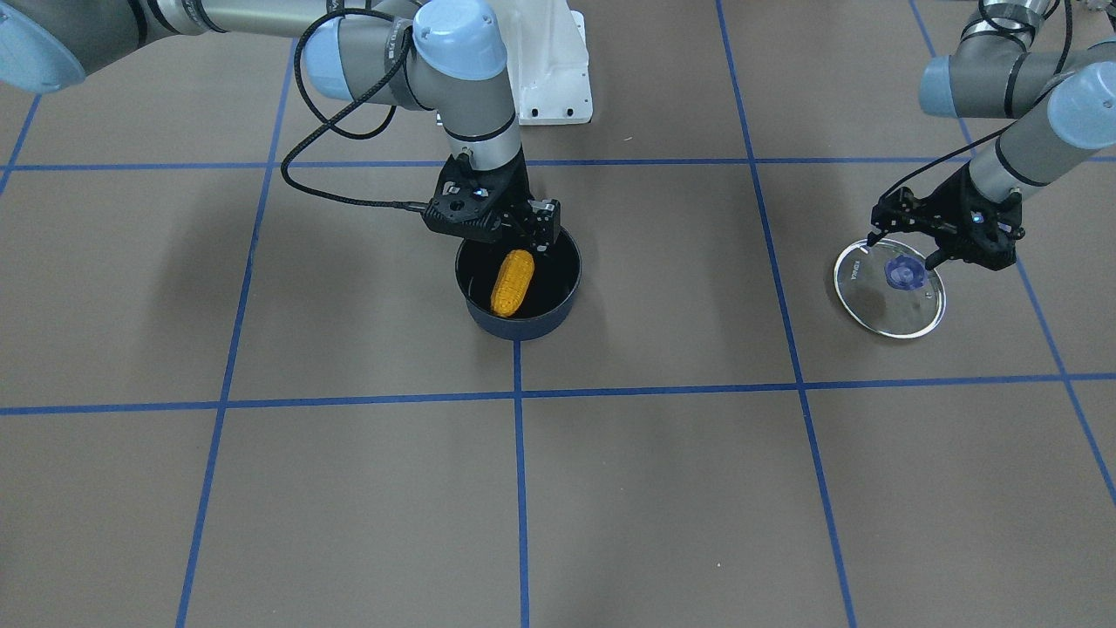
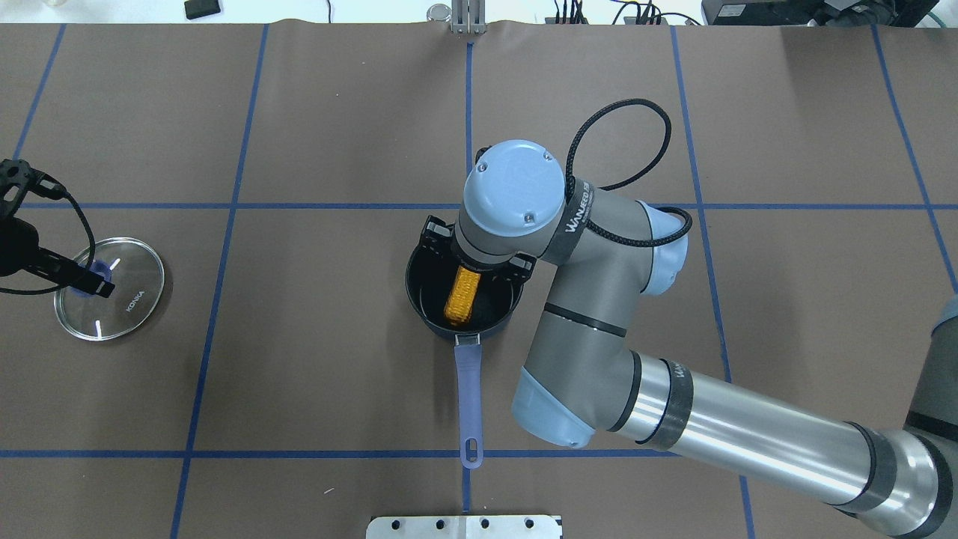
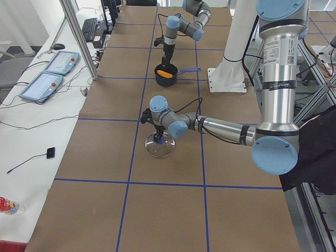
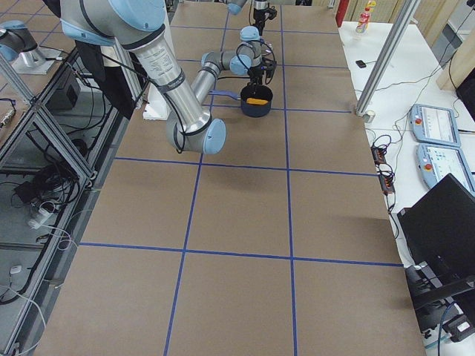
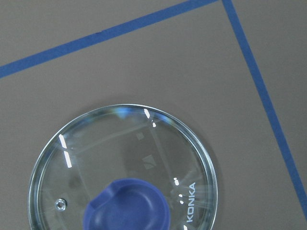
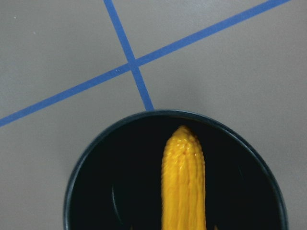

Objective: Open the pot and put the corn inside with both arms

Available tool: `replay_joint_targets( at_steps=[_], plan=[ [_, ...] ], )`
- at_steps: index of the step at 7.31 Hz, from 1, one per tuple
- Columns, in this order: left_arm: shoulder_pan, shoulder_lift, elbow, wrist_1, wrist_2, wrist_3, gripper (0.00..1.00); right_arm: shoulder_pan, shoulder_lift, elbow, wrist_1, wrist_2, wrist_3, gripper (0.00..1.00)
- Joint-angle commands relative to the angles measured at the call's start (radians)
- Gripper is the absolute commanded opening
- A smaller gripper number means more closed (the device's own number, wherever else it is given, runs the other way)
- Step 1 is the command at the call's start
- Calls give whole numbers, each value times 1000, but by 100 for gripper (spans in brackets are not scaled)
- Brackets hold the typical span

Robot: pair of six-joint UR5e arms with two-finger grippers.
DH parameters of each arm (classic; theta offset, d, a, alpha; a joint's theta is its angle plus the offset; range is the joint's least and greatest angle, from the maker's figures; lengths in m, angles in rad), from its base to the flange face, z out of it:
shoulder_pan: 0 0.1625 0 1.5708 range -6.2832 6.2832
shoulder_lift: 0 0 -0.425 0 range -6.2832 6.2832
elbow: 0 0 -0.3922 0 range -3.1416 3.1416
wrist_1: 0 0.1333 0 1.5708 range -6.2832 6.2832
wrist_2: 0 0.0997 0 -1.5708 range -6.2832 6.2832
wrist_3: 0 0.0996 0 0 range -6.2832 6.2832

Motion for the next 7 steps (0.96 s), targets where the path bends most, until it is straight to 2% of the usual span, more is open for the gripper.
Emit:
replay_joint_targets(
  at_steps=[1, 2, 4, 7],
  plan=[
    [-92, 0, 16, 14, -59, 73, 97, 151, -40, 13, 4, 200, -169, 100],
    [-157, -4, 23, 93, -97, 176, 97, 252, -106, 56, 7, 329, -292, 100],
    [-269, -30, 18, 288, -125, 409, 98, 351, -194, 76, 5, 381, -488, 100],
    [-386, -50, 29, 428, -122, 628, 98, 535, -374, 84, 10, 522, -852, 100]
  ],
)
